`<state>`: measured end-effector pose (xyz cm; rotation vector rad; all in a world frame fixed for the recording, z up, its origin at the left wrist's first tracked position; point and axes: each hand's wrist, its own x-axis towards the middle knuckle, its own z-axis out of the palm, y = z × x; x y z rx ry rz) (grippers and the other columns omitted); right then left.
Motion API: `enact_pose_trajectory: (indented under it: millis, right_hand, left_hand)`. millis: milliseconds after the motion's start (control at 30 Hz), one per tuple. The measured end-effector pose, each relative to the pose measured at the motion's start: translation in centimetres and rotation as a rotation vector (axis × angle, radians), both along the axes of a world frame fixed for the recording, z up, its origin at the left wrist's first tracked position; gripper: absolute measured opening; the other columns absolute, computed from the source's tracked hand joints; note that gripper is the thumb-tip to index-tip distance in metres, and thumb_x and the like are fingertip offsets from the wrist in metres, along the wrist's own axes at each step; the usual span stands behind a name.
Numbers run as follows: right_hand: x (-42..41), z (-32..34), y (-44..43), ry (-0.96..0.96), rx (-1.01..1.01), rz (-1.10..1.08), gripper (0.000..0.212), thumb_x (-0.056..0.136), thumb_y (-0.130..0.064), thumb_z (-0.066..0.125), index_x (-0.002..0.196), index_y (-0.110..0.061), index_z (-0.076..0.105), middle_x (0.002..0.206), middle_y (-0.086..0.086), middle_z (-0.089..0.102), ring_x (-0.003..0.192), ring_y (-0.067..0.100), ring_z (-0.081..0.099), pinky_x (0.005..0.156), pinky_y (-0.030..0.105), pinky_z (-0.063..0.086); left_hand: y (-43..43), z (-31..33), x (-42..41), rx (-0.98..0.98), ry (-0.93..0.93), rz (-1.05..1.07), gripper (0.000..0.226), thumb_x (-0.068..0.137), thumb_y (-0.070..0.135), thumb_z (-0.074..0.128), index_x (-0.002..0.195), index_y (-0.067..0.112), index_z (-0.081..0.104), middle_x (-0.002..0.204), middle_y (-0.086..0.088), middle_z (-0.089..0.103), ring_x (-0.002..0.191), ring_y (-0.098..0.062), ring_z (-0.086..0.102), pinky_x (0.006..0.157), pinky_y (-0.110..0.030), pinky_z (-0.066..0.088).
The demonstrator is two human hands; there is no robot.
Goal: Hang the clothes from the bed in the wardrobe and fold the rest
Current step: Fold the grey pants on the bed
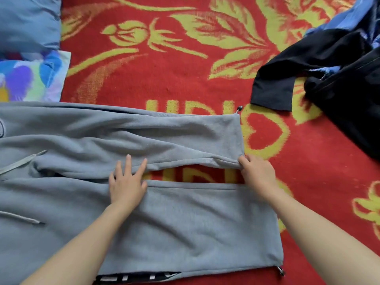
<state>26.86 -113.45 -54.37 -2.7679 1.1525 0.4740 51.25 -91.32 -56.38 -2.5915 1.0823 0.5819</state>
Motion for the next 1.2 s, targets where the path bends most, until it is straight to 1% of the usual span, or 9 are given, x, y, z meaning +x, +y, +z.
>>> enact_pose_trajectory:
  millis: [100,200,300,400,500,633,733,1000,1200]
  right_hand:
    - [-3.3,1.8,-3.5,-0.116,-0.266,0.32,0.013,0.067,0.004,0.054,0.07,-0.007,0.06,0.078,0.016,0.064,0.066,0.032,0.061,0.051,0.034,0.042]
    - [-6.1,1.9,-4.4,-0.043,-0.233,0.414,0.009,0.073,-0.003,0.047,0.071,-0.008,0.055,0.092,0.022,0.066,0.082,0.038,0.065,0.062,0.04,0.044]
    - [-6.3,0.9,-4.3,0.131,-0.07,0.521,0.025,0.071,-0.032,0.06,0.063,-0.008,0.062,0.104,0.026,0.066,0.093,0.043,0.066,0.069,0.047,0.054]
    - [-3.0,0.7,-5.2,0.01,-0.019,0.378,0.065,0.09,-0.055,0.033,0.063,-0.006,0.066,0.107,0.026,0.065,0.098,0.042,0.064,0.073,0.048,0.054]
    - [1.9,0.3,-6.1,-0.154,0.017,0.045,0.035,0.091,-0.03,0.052,0.098,0.001,0.066,0.125,0.029,0.054,0.114,0.044,0.054,0.081,0.05,0.05]
    - [5.0,-2.0,-8.1,0.016,0.031,-0.099,0.055,0.093,-0.02,0.047,0.145,-0.021,0.027,0.153,0.008,0.022,0.139,0.027,0.02,0.105,0.042,0.027]
    - [5.1,-2.5,-10.1,0.089,-0.009,-0.156,0.054,0.093,-0.026,0.048,0.143,-0.034,0.029,0.136,0.01,0.04,0.125,0.029,0.034,0.096,0.042,0.031]
    - [4.7,-1.0,-14.4,-0.144,0.06,-0.433,0.019,0.093,-0.018,0.043,0.107,-0.016,0.056,0.113,0.015,0.061,0.106,0.036,0.054,0.079,0.04,0.038]
    - [4.6,0.2,-17.8,-0.106,-0.091,-0.685,0.022,0.093,-0.014,0.044,0.112,-0.016,0.055,0.121,0.021,0.054,0.116,0.037,0.045,0.098,0.045,0.028]
  left_hand:
    - [-0.1,0.1,0.3,-0.011,0.054,-0.107,0.045,0.094,0.038,0.043,0.139,0.039,0.04,0.153,-0.008,0.028,0.137,-0.032,0.029,0.105,-0.046,0.025]
    - [0.0,0.3,-0.2,-0.306,0.063,-0.36,0.04,0.079,0.031,0.043,0.095,0.016,0.076,0.101,-0.016,0.07,0.083,-0.034,0.067,0.073,-0.046,0.051]
    - [-0.5,0.9,0.9,-0.483,0.037,-0.374,0.04,0.079,0.028,0.04,0.079,0.01,0.076,0.07,-0.006,0.07,0.058,-0.024,0.065,0.061,-0.034,0.049]
    - [-2.1,1.3,4.0,-0.634,-0.033,-0.249,0.035,0.082,0.021,0.042,0.064,0.006,0.068,0.057,-0.011,0.061,0.051,-0.027,0.061,0.049,-0.035,0.045]
    - [-4.0,1.7,7.7,-0.589,-0.182,-0.104,0.025,0.082,0.014,0.048,0.076,-0.002,0.067,0.074,-0.023,0.058,0.07,-0.04,0.057,0.053,-0.044,0.045]
    - [-5.9,1.0,12.9,-0.074,-0.111,0.005,0.049,0.092,0.013,0.051,0.14,0.019,0.042,0.147,-0.013,0.035,0.134,-0.034,0.027,0.101,-0.052,0.027]
    - [-6.9,0.5,15.5,0.059,-0.063,0.001,0.042,0.094,0.02,0.047,0.136,0.026,0.046,0.139,-0.005,0.045,0.131,-0.027,0.032,0.107,-0.056,0.021]
    - [-9.5,1.6,16.9,-0.308,-0.045,0.109,0.026,0.086,0.009,0.056,0.108,0.015,0.068,0.107,-0.021,0.058,0.11,-0.038,0.049,0.098,-0.049,0.028]
    - [-13.3,1.9,14.3,-0.398,-0.026,0.007,0.038,0.092,0.022,0.055,0.13,0.019,0.056,0.134,-0.016,0.05,0.128,-0.032,0.037,0.107,-0.048,0.021]
